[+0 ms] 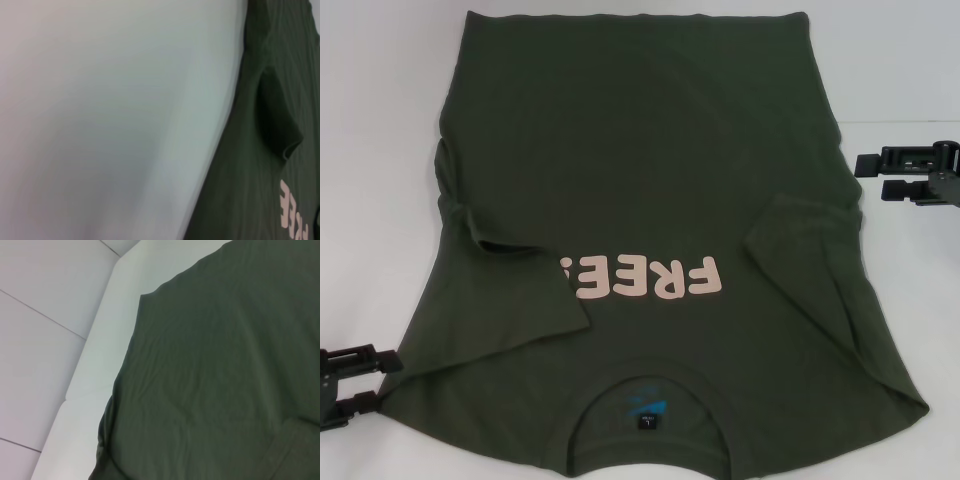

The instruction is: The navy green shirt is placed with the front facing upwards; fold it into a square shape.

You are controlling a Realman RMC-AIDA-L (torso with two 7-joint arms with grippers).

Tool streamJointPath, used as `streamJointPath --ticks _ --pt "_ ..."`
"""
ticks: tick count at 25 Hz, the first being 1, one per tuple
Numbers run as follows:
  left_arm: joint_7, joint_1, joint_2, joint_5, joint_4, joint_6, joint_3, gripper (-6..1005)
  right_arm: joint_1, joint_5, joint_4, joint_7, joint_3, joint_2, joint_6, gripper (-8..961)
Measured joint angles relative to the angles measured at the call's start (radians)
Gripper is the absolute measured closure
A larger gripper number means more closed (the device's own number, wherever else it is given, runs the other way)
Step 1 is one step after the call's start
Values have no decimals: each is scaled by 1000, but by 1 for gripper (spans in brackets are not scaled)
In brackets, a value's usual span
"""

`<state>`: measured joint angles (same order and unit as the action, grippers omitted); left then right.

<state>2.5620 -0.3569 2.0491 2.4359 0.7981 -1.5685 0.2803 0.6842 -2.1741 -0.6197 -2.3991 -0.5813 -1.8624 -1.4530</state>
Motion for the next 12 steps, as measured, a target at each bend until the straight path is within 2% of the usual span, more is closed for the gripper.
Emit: streamJointPath --ticks 12 --pt "-8 -12 1 -6 -28 15 14 440 -4 1 0 0 0 0 2 132"
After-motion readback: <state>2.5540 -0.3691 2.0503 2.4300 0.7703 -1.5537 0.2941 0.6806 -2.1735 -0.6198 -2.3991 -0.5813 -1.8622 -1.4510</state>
